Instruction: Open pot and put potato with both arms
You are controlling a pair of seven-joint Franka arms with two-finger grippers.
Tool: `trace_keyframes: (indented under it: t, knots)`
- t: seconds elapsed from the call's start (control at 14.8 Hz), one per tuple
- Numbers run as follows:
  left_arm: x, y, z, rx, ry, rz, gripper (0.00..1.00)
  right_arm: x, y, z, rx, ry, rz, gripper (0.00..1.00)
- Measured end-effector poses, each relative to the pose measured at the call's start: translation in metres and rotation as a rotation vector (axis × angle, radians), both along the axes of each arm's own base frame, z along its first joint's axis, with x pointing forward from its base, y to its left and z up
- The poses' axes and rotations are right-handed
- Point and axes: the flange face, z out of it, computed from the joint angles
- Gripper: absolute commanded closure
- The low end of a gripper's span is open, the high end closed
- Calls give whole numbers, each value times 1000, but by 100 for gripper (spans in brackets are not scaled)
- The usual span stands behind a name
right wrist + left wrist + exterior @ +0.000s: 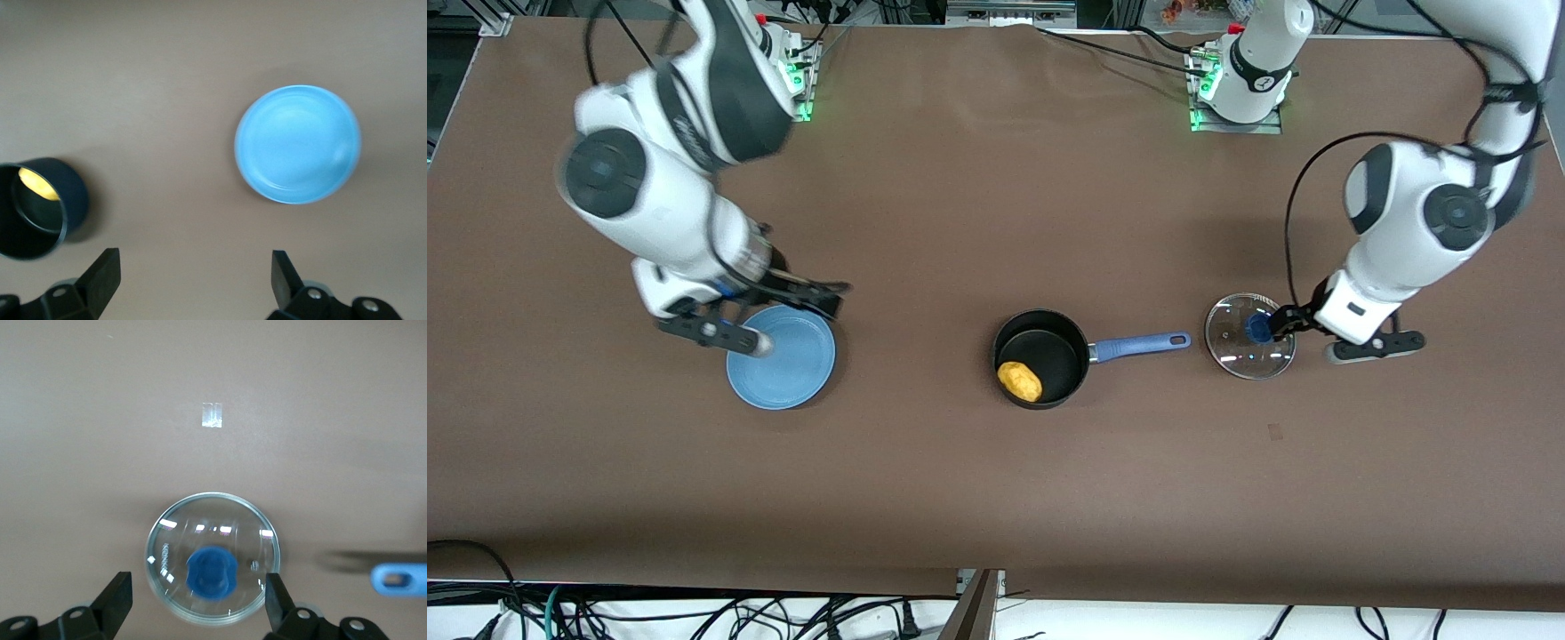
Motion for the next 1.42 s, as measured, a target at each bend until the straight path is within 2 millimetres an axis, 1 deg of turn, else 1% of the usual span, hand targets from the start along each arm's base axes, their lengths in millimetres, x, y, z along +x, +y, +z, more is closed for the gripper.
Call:
trace_keyframes:
  t: [0.07, 0.14, 0.2, 0.34, 0.47, 0.54, 0.61, 0.68, 0.75, 0.88, 1.02, 1.29, 1.42]
  knots:
    - [1, 0, 27, 1, 15, 5, 8, -6, -17, 13, -7, 9, 22, 0]
    - [2, -2, 54, -14, 22, 17, 0, -11, -34, 24, -11, 16, 47, 0]
    - [1, -3, 80, -32, 21, 26, 0, -16, -50, 34, -13, 23, 71, 0]
    - [0, -3, 124, -44, 24, 33, 0, -23, -79, 50, -12, 38, 102, 0]
    - [3, 4, 156, -45, 5, 43, 0, -29, -114, 60, -3, 56, 151, 0]
    - [7, 10, 166, -47, -10, 53, 0, -33, -131, 66, 3, 64, 171, 0]
    - [11, 15, 172, -49, -18, 62, 0, -38, -146, 71, 8, 71, 180, 0]
    - [17, 19, 174, -51, -17, 67, 0, -42, -156, 75, 11, 76, 180, 0]
    - [23, 21, 175, -53, -9, 68, 0, -45, -162, 78, 13, 78, 182, 0]
    - [34, 22, 178, -58, 3, 66, 0, -47, -165, 81, -2, 73, 187, 0]
    - [42, 27, 178, -61, 7, 56, 0, -47, -164, 82, -20, 70, 193, 0]
    - [46, 51, 176, -61, 7, -13, 0, -47, -161, 86, -22, 60, 199, 0]
    - [46, 55, 176, -60, 6, -48, 0, -47, -159, 86, -22, 59, 203, 0]
